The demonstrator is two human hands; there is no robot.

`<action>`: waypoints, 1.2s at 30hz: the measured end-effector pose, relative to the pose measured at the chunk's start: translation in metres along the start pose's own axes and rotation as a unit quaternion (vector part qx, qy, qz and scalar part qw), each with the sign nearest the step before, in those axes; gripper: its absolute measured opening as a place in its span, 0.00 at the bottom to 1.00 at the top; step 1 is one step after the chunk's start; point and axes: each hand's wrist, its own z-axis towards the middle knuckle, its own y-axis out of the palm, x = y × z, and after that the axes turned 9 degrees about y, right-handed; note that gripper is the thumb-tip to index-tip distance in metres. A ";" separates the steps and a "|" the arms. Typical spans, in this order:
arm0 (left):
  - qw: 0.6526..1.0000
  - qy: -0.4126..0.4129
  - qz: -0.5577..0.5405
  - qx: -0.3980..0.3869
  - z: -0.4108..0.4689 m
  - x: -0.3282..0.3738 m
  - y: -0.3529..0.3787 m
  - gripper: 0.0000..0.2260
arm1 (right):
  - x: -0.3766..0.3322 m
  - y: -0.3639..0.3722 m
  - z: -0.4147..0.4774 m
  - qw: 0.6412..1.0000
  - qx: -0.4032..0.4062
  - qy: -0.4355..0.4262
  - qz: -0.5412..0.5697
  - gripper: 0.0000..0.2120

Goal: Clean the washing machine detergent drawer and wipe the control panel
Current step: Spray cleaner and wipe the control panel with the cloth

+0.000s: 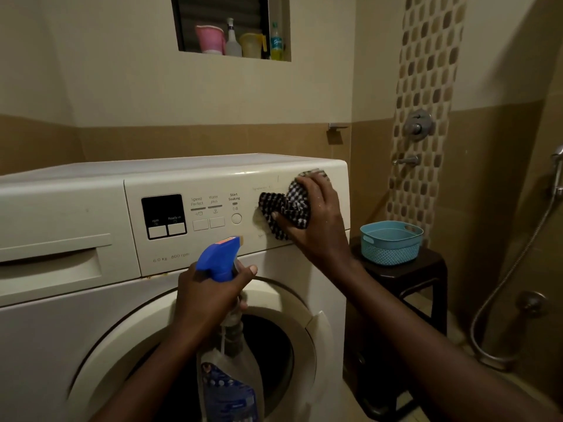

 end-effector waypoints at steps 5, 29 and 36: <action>1.000 0.004 -0.009 -0.011 0.002 0.001 0.008 0.09 | 0.009 0.001 0.005 0.996 0.016 -0.077 -0.047 0.20; 0.980 -0.062 -0.079 -0.171 0.007 0.092 0.150 0.06 | 0.107 -0.175 0.011 0.689 -0.062 0.646 0.322 0.21; 0.978 -0.104 -0.096 -0.152 0.026 0.175 0.183 0.14 | 0.069 -0.277 0.057 0.695 -0.055 0.671 0.253 0.17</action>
